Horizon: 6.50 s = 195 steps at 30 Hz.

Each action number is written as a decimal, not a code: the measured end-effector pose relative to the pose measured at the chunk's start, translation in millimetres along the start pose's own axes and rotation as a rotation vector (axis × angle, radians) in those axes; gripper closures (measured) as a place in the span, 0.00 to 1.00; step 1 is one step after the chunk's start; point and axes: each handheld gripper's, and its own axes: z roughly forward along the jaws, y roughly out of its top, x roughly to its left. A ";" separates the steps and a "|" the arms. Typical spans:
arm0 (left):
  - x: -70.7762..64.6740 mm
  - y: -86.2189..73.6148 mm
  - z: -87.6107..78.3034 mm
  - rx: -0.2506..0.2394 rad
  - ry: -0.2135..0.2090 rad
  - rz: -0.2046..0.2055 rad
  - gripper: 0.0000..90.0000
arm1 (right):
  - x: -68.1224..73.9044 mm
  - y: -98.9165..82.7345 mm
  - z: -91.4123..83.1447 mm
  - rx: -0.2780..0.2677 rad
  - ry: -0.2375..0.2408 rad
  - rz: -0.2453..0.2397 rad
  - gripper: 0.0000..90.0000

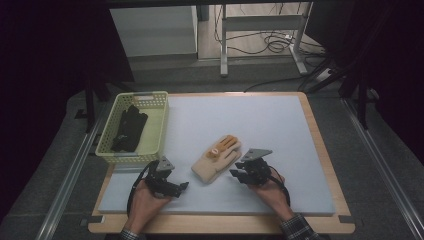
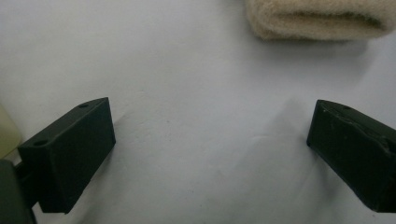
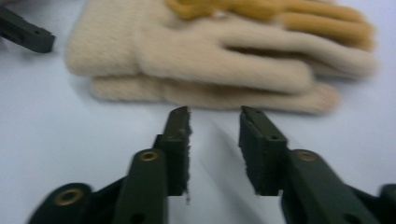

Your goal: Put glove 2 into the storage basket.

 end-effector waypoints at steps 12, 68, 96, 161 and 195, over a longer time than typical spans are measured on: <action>0.2 0.8 -1.4 0.002 -0.012 0.008 0.02 | -38.3 -31.4 -36.1 -0.001 -0.128 0.081 0.32; -59.3 131.6 84.7 0.184 -0.106 0.159 0.51 | -62.2 -60.6 -51.3 0.015 -0.238 0.136 0.20; 12.0 173.6 11.6 0.112 0.030 -0.022 0.66 | -62.2 -60.7 -51.3 0.015 -0.238 0.136 0.20; 197.6 105.8 4.7 0.251 0.230 -0.471 0.08 | -61.7 -60.9 -50.9 0.011 -0.241 0.133 0.20; 179.2 117.2 -38.6 0.042 0.204 -0.327 0.16 | -61.5 -60.8 -51.0 0.011 -0.242 0.132 0.20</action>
